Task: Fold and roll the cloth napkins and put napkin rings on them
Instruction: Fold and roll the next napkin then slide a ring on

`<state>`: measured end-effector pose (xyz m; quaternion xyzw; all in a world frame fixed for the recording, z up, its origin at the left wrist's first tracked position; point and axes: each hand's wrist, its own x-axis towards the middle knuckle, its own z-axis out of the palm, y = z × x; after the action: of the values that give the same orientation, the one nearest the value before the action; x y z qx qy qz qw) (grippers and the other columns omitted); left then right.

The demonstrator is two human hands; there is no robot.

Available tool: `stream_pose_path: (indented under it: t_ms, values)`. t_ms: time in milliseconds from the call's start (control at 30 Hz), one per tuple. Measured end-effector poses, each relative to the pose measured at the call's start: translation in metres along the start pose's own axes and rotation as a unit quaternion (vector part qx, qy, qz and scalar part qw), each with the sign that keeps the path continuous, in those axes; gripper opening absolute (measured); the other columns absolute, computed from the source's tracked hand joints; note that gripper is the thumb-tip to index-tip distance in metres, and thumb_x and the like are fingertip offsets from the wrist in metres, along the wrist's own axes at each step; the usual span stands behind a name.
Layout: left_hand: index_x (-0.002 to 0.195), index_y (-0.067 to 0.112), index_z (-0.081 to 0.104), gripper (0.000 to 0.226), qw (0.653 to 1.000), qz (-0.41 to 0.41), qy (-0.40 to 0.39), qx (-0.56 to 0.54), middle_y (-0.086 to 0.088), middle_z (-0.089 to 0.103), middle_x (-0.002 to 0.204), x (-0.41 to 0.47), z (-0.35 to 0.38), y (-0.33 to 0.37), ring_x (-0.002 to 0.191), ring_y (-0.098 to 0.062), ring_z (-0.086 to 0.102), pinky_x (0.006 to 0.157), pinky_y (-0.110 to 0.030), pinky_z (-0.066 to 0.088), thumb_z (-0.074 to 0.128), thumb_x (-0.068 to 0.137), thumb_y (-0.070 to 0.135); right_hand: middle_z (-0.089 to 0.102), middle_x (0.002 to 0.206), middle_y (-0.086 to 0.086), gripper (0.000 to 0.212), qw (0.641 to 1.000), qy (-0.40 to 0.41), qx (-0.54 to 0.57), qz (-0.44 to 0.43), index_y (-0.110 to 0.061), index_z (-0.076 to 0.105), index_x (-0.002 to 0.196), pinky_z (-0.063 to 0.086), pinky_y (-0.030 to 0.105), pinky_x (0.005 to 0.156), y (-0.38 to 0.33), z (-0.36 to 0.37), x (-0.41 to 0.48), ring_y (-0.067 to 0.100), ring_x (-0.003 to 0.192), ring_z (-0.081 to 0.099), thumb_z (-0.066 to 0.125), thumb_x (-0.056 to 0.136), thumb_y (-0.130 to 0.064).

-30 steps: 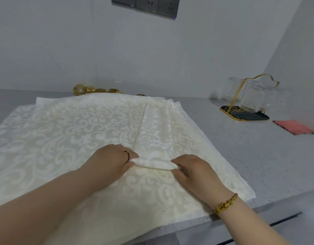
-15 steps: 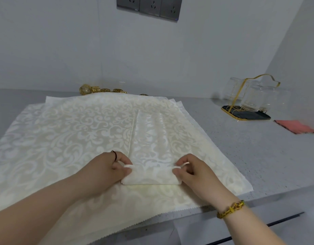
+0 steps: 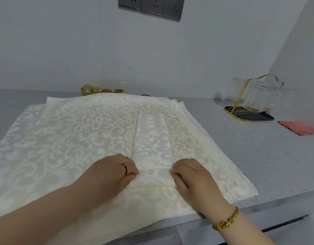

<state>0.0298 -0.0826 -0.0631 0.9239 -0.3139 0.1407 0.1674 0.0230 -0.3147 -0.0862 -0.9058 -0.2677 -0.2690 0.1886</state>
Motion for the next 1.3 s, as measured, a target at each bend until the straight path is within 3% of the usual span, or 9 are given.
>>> stream_pose_path:
  t_ms: [133,267,533,733,833,933,1033,1167,1300]
  values:
    - [0.114,0.059,0.035,0.075,0.992,-0.078,-0.083,-0.051,0.055,0.032,0.094,-0.009,-0.006,-0.006,0.102,0.035,0.022,0.083,0.012,0.017,0.018,0.049,0.095,0.07,0.097,-0.005,0.036,0.997,-0.073,0.026,-0.017,-0.014,0.071,0.092,0.036,0.011,0.089,0.012,-0.01,-0.009,0.004,0.093,0.051,0.051,0.084,-0.043]
    - [0.088,0.056,0.044,0.026,0.971,-0.151,-0.054,-0.178,0.029,0.059,0.087,0.003,-0.004,-0.01,0.087,0.033,0.04,0.073,0.008,0.032,0.062,0.083,0.038,0.061,0.094,-0.019,0.015,0.963,-0.146,0.158,0.164,-0.025,0.066,0.099,0.039,0.006,0.086,0.009,-0.022,0.008,0.001,0.091,0.055,0.063,0.084,-0.028]
    - [0.077,0.021,0.067,0.008,0.903,-0.269,-0.038,-0.333,0.009,0.056,0.043,0.036,-0.002,-0.022,0.037,0.002,0.046,0.042,-0.007,0.035,0.064,0.084,0.021,0.05,0.064,-0.001,0.015,0.905,-0.092,0.266,0.318,-0.024,0.044,0.078,0.035,0.009,0.047,0.015,-0.007,0.039,0.008,0.053,0.043,0.053,0.091,-0.022]
    - [0.074,0.024,0.054,0.017,0.925,-0.278,0.01,-0.257,0.006,0.051,0.045,0.047,0.008,-0.026,0.036,0.001,0.045,0.045,-0.009,0.037,0.069,0.079,0.024,0.046,0.067,-0.009,0.026,0.952,-0.06,0.127,0.273,-0.022,0.042,0.066,0.037,0.012,0.059,0.016,0.002,0.051,0.004,0.061,0.041,0.058,0.087,-0.022]
    - [0.072,0.028,0.056,0.015,0.953,-0.22,0.059,-0.201,0.009,0.053,0.061,0.04,0.01,-0.024,0.064,0.01,0.051,0.06,-0.004,0.038,0.064,0.084,0.022,0.05,0.071,-0.008,0.017,0.97,-0.065,0.076,0.222,-0.015,0.058,0.075,0.035,0.013,0.062,0.017,0.0,0.045,0.002,0.065,0.044,0.056,0.088,-0.026]
    - [0.105,0.034,0.062,0.019,0.984,-0.139,0.022,-0.107,0.029,0.046,0.082,0.029,0.007,-0.02,0.089,0.024,0.041,0.072,0.0,0.033,0.05,0.09,0.037,0.06,0.087,-0.004,0.044,0.988,-0.078,0.011,0.133,-0.012,0.065,0.097,0.032,0.003,0.068,0.015,-0.006,0.029,0.006,0.079,0.052,0.046,0.081,-0.048]
    - [0.13,0.041,0.041,0.056,0.992,-0.119,-0.04,-0.016,0.036,0.035,0.088,0.025,0.001,-0.013,0.084,0.013,0.043,0.072,-0.001,0.031,0.042,0.079,0.065,0.061,0.112,-0.003,0.045,0.991,-0.095,-0.022,0.095,-0.016,0.052,0.127,0.025,0.001,0.085,0.012,-0.011,0.019,0.01,0.108,0.052,0.051,0.088,-0.037]
    - [0.134,0.035,0.039,0.047,0.985,-0.174,-0.008,-0.006,0.02,0.049,0.1,0.031,0.003,0.0,0.102,-0.001,0.049,0.079,-0.009,0.03,0.049,0.089,0.043,0.058,0.122,-0.002,0.039,0.983,-0.106,0.002,0.148,-0.018,0.048,0.13,0.03,0.011,0.091,0.008,-0.007,0.02,0.01,0.119,0.044,0.048,0.092,-0.026]
    - [0.122,0.031,0.055,0.033,0.978,-0.201,-0.025,-0.053,0.021,0.047,0.074,0.027,-0.001,0.002,0.071,0.002,0.047,0.063,-0.004,0.035,0.052,0.089,0.035,0.057,0.118,-0.006,0.036,0.983,-0.124,0.018,0.133,-0.021,0.051,0.127,0.029,0.008,0.086,0.004,-0.012,0.021,0.009,0.114,0.044,0.05,0.092,-0.029]
